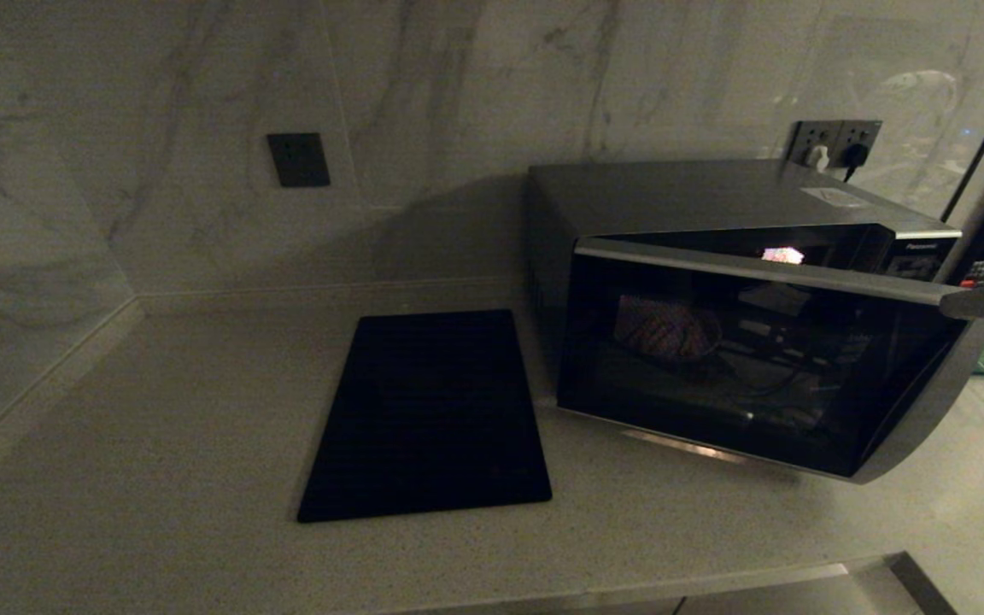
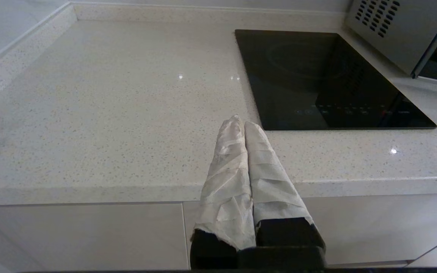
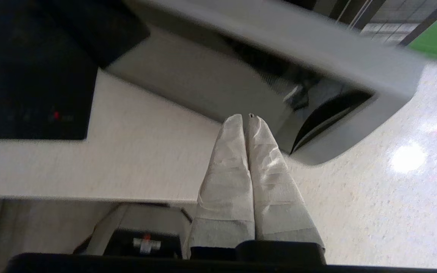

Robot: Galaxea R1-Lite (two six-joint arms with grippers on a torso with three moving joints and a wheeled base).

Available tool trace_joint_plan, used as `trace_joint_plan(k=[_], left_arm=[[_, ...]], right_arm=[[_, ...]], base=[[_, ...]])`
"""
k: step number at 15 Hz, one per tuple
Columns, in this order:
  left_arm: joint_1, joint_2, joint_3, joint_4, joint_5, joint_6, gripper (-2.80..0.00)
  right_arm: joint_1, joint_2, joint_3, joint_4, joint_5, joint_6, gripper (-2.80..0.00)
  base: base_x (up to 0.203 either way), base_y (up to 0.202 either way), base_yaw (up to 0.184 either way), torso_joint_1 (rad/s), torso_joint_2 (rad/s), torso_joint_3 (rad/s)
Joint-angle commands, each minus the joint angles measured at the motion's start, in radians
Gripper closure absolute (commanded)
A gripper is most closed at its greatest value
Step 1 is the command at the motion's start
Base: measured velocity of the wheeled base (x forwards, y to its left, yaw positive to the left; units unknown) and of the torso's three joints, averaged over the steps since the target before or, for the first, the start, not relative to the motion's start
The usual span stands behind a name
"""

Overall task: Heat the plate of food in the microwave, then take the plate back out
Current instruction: Open the microwave oven

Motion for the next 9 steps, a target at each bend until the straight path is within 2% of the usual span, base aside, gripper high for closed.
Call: trace_joint_plan(k=[1, 2, 4, 9], left_arm=[[0.001, 0.0, 0.0, 0.0, 0.001, -0.001, 0.0], [0.001, 0.0, 0.0, 0.0, 0.001, -0.001, 0.0], [0.001, 0.0, 0.0, 0.0, 0.001, -0.001, 0.0], [0.001, 0.0, 0.0, 0.0, 0.001, -0.001, 0.0]], right_arm=[[0.004, 0.065, -0.01, -0.113, -0.085, 0.0, 0.0], [0.004, 0.109, -0.015, -0.197, -0.145, 0.001, 0.0], [-0.003, 0.192, -0.067, -0.261, -0.21, 0.001, 0.0], [-0.031, 0.356, -0.202, -0.223, -0.229, 0.0, 0.0]], base=[[0.0, 0.0, 0.0, 0.0, 0.0, 0.0], [0.0, 0.0, 0.0, 0.0, 0.0, 0.0], [0.0, 0.0, 0.0, 0.0, 0.0, 0.0], [0.0, 0.0, 0.0, 0.0, 0.0, 0.0]])
